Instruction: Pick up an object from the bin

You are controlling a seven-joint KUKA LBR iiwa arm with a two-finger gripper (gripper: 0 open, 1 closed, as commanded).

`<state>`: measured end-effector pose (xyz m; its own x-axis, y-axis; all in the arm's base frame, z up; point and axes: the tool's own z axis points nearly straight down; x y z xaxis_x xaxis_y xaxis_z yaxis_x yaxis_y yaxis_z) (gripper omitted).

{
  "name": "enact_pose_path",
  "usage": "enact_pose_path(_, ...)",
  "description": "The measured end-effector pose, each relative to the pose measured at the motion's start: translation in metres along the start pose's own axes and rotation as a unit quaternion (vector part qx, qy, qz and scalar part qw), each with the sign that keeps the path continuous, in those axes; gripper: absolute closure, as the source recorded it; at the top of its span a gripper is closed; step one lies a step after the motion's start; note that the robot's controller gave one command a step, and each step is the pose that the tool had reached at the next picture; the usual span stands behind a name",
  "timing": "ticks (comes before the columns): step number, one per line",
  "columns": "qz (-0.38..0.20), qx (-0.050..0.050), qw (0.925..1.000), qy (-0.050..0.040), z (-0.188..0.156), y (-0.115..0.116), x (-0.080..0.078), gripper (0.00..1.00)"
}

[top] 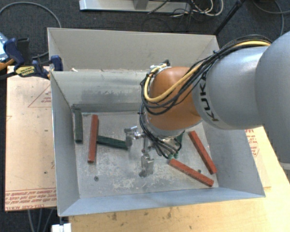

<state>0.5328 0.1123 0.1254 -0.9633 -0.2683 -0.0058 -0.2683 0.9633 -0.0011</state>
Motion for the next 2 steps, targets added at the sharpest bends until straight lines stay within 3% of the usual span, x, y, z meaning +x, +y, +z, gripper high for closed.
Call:
enact_pose_path(1, 0.005, -0.003, 1.0000, 0.0018, 0.037, 0.057, -0.027, 0.00)
enact_pose_path(2, -0.168, 0.001, 0.9858, -0.0020, -0.038, -0.005, -0.064, 0.00)
